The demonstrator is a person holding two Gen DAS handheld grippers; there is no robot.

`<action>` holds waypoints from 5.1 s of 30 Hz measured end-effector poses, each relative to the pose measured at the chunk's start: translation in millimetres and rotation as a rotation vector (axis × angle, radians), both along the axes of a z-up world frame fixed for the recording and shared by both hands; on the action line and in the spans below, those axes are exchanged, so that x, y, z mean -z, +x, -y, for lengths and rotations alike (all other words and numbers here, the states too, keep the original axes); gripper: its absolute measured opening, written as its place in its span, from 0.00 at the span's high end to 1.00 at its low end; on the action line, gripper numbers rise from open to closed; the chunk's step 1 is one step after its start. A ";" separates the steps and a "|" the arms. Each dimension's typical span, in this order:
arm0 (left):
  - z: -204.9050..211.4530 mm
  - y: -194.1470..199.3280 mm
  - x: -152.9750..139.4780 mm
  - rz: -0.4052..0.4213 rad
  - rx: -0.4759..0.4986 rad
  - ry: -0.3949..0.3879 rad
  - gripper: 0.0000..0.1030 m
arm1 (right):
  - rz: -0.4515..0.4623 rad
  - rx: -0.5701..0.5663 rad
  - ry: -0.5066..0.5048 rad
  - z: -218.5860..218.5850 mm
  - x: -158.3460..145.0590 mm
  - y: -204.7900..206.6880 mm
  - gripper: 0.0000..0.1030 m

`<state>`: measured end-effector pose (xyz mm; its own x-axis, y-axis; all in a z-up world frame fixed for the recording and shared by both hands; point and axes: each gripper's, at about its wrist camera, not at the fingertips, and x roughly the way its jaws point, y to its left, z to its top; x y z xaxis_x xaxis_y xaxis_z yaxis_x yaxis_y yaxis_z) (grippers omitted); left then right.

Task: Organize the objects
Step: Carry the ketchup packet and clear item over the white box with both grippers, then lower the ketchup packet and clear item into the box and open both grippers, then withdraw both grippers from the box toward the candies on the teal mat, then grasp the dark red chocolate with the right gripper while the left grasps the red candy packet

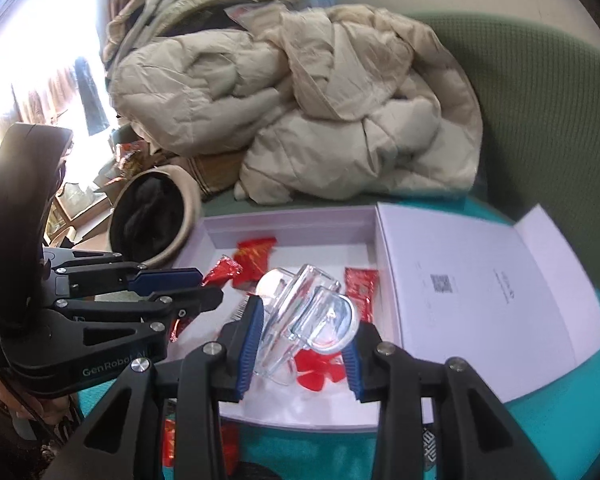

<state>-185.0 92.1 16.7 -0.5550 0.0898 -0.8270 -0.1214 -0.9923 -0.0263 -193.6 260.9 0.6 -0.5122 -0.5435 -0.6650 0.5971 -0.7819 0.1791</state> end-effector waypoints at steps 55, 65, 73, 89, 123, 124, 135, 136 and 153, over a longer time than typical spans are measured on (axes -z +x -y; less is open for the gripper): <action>21.1 10.6 5.1 0.092 0.017 -0.002 0.77 | 0.004 0.087 0.081 17.5 -16.8 8.1 0.52; 40.7 31.1 -35.5 0.004 -0.014 0.005 0.77 | -0.023 0.174 0.075 13.7 -58.9 37.4 0.40; 40.2 57.3 -44.3 -0.012 -0.001 -0.017 0.70 | -0.064 0.182 0.093 16.1 -75.7 77.8 0.35; 53.1 107.8 -34.2 -0.042 0.061 0.015 0.64 | -0.086 0.259 0.096 27.2 -56.7 141.4 0.34; 31.8 148.7 33.7 0.029 0.255 0.073 0.63 | 0.175 0.158 0.154 14.4 60.5 198.9 0.26; 30.4 149.2 33.4 0.027 0.261 0.074 0.63 | 0.184 0.154 0.161 14.1 64.1 200.2 0.26; 11.8 141.6 39.9 0.035 0.288 0.043 0.63 | 0.221 0.122 0.166 2.1 80.8 203.7 0.26; 10.8 141.0 40.3 0.036 0.288 0.039 0.63 | 0.225 0.117 0.163 1.8 81.6 204.0 0.26; -11.5 124.6 50.4 0.041 0.367 0.016 0.63 | 0.195 0.102 0.169 -3.7 83.3 202.1 0.45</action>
